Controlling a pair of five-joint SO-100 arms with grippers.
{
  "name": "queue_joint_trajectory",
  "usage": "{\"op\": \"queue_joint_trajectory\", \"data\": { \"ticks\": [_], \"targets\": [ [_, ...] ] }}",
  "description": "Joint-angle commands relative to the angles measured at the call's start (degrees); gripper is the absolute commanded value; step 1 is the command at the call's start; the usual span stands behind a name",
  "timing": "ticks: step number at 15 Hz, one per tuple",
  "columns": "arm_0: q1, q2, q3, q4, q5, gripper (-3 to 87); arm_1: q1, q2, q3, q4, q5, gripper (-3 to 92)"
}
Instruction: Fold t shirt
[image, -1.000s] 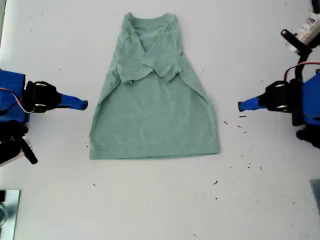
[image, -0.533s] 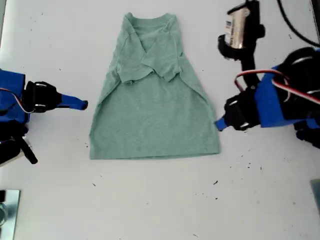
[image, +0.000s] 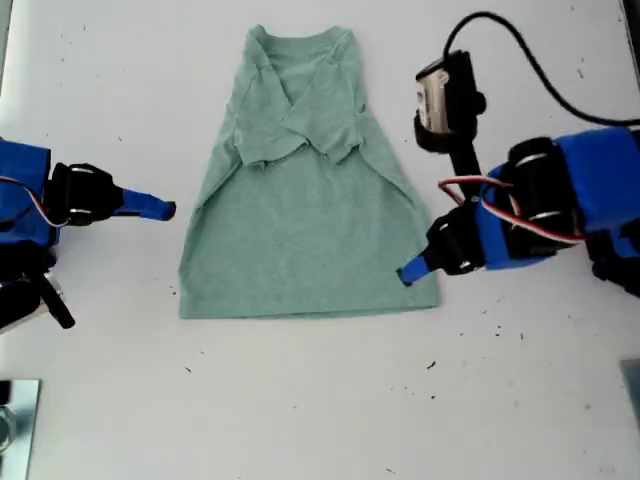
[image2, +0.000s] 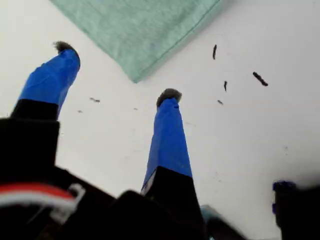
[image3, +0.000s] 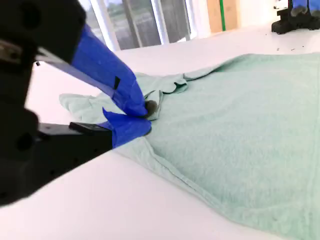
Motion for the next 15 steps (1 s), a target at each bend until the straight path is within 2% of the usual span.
{"op": "queue_joint_trajectory", "data": {
  "ticks": [1,5,6,7,8,12,13,15],
  "targets": [
    [1.14,0.35,0.62,-0.79,0.53,-0.2,0.35,0.35,10.55,-13.01,-1.14,30.2],
    [1.14,0.35,0.62,-0.79,0.62,-0.2,1.93,-3.34,28.65,-37.71,-1.58,22.5],
    [1.14,0.35,0.62,-0.88,0.62,-0.2,2.29,-6.15,30.15,-41.84,-1.49,11.2],
    [1.14,0.35,0.62,-0.88,0.70,-0.2,2.11,-8.70,30.23,-42.71,-0.62,4.2],
    [1.14,0.35,0.70,-0.88,0.70,-0.2,1.58,-9.84,30.23,-42.80,0.35,-0.5],
    [0.79,0.35,0.70,-0.88,0.79,-0.2,0.26,-8.88,29.09,-37.79,1.41,-0.5],
    [0.79,0.35,0.70,-0.88,0.88,-0.2,0.18,-7.82,26.28,-33.22,0.79,-0.6],
    [0.97,0.35,0.70,-0.88,0.88,-0.2,0.62,-4.04,14.85,-16.08,-0.79,-0.9]
  ]
}}
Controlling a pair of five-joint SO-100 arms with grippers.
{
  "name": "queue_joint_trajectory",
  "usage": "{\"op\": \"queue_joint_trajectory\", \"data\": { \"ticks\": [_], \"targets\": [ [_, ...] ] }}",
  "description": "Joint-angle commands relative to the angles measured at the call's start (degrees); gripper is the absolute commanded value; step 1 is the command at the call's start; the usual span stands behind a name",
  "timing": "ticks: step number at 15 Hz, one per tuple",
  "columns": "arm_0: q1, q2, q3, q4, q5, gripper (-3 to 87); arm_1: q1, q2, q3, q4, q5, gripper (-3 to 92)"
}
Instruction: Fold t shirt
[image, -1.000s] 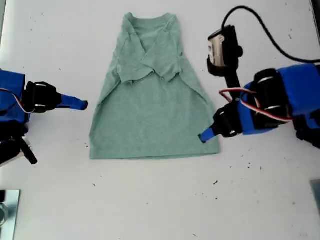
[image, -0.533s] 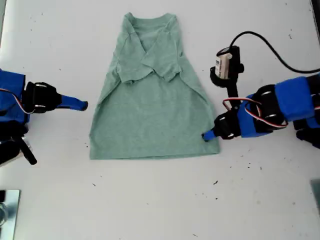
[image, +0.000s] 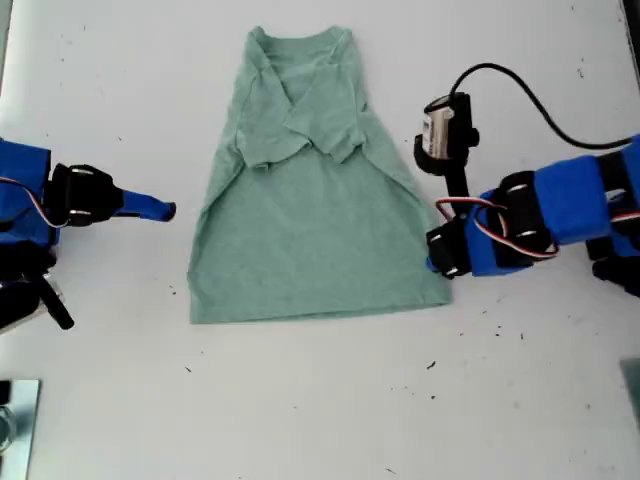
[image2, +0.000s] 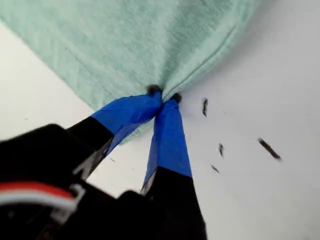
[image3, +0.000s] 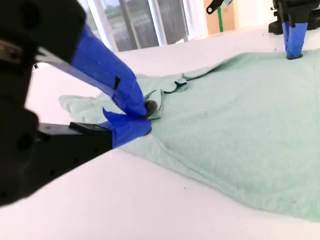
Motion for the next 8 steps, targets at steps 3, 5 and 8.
{"op": "queue_joint_trajectory", "data": {
  "ticks": [3,5,8],
  "targets": [
    [0.70,0.35,0.62,-0.88,0.35,-0.2,-1.41,0.35,-35.68,35.51,-4.39,-0.9],
    [0.70,0.35,0.62,-0.88,0.35,-0.2,-2.64,-6.68,-51.42,38.76,-6.42,-0.9],
    [0.88,0.35,0.62,-0.88,0.35,-0.2,-3.08,-19.69,-61.52,35.77,-7.65,-0.9]
  ]
}}
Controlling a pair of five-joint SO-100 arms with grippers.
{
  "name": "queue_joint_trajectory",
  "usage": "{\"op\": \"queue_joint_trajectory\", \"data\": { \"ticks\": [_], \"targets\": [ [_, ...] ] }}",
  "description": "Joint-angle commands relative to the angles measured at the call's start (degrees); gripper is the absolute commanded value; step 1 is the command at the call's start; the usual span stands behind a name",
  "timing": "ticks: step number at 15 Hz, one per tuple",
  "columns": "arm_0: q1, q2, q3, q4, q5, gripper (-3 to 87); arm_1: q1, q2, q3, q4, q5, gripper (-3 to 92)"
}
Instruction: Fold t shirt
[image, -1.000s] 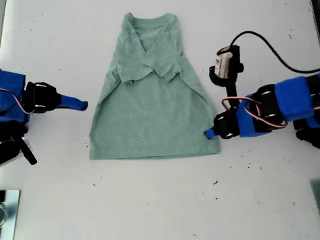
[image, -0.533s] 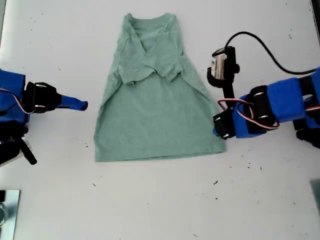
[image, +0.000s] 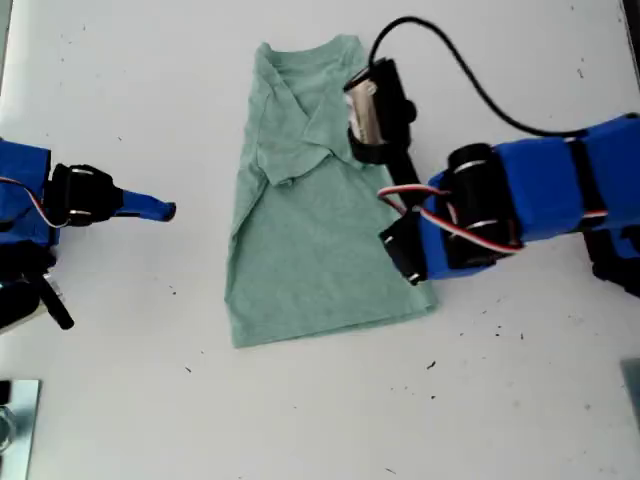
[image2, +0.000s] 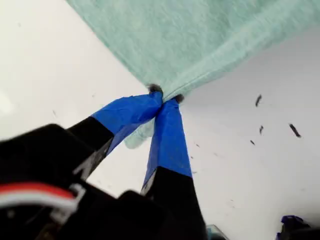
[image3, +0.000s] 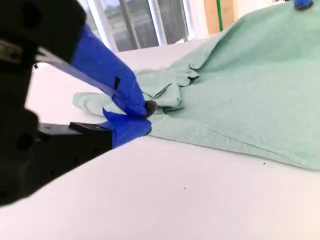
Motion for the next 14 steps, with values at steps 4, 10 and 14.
{"op": "queue_joint_trajectory", "data": {
  "ticks": [4,10,14],
  "targets": [
    [0.70,0.35,0.62,-0.88,0.35,-0.2,-0.79,-14.41,-5.80,-14.59,-0.26,23.4],
    [0.53,0.35,0.62,-0.88,0.35,-0.2,-1.49,10.72,-5.19,1.67,-2.90,29.7],
    [0.97,0.35,0.62,-0.88,-0.09,2.3,12.13,50.71,58.97,-20.13,-8.17,20.3]
  ]
}}
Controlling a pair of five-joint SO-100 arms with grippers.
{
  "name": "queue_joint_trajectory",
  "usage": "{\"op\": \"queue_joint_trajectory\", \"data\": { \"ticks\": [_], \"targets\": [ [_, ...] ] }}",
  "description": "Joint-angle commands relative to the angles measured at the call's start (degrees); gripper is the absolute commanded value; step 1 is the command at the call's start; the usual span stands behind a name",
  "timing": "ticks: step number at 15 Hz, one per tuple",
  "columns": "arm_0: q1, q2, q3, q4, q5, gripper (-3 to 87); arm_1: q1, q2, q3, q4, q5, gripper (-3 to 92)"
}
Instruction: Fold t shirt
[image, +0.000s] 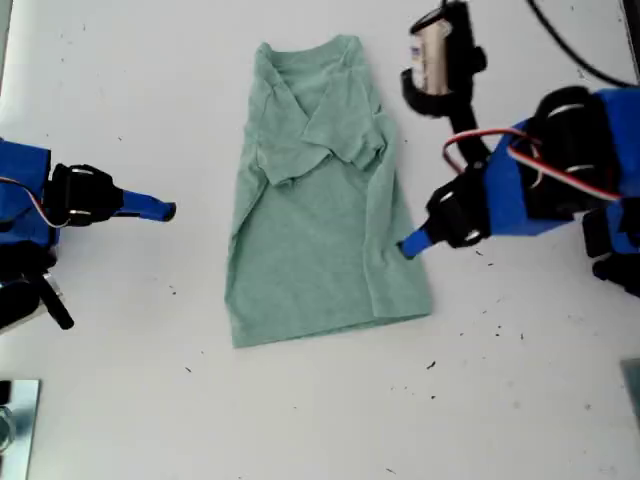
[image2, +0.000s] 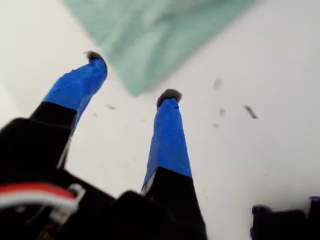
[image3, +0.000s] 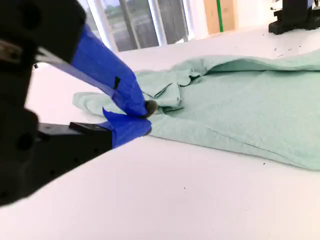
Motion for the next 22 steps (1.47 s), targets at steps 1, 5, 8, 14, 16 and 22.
{"op": "queue_joint_trajectory", "data": {
  "ticks": [1,5,8,14,16,22],
  "targets": [
    [1.05,0.35,0.62,-0.88,-0.18,3.0,7.38,28.56,39.11,-16.26,-4.75,15.3],
    [-0.44,0.18,0.79,-1.14,-2.64,-0.1,13.80,58.71,68.29,-20.48,-4.92,2.4],
    [2.72,-2.11,-4.92,-1.67,-7.73,-0.2,16.35,52.47,71.98,-24.79,-2.99,2.4],
    [18.81,-76.11,-71.10,21.53,-26.72,-0.3,16.70,52.65,72.69,-25.75,-3.34,2.5],
    [20.04,-86.04,-84.11,24.43,-25.31,6.8,16.70,53.44,72.95,-25.66,-3.08,2.5],
    [17.31,-103.89,-82.79,13.10,-17.05,27.5,16.35,64.34,75.50,-19.95,-2.72,2.5]
  ]
}}
